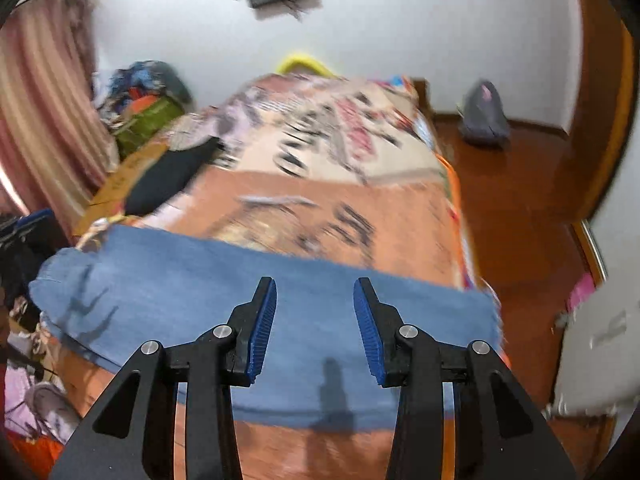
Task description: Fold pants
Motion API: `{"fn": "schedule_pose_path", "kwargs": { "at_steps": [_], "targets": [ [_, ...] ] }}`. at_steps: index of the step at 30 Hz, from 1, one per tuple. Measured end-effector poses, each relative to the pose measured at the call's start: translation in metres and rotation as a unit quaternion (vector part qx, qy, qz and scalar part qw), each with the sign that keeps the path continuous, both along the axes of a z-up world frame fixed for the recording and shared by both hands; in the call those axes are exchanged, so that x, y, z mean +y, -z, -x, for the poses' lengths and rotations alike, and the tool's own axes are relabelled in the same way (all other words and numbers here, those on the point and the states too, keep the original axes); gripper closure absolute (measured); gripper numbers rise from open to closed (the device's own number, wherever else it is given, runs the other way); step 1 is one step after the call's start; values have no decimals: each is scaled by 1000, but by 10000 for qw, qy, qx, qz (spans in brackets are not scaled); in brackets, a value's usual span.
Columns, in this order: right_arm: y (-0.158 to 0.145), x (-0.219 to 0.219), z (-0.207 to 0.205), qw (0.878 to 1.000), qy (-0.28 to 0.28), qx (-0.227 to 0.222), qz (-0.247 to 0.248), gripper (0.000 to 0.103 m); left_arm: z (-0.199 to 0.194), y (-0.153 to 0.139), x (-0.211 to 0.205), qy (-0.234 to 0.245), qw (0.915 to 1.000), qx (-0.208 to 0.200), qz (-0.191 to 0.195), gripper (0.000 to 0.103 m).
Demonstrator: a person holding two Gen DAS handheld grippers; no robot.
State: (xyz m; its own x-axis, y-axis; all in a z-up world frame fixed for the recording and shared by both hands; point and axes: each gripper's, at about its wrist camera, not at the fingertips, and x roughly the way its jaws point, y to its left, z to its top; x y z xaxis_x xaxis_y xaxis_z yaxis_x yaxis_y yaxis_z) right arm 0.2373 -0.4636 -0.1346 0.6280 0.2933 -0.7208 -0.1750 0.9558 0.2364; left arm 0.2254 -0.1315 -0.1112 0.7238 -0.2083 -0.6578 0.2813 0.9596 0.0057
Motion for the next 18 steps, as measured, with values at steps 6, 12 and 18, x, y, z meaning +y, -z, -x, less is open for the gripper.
{"fn": "schedule_pose_path", "kwargs": {
  "at_steps": [6,12,18],
  "targets": [
    [-30,77,-14,9974,-574,-428,-54,64,7,-22,108,-715,9971,-257,-25,53],
    [-39,154,-28,9929,-1046,-556,-102,61,15,-15,217,-1305,9912,-125,-154,50],
    [-23,228,-48,9872,-1563,-311,-1,61,11,31,307,-1808,9822,515,-55,49]
  ]
}}
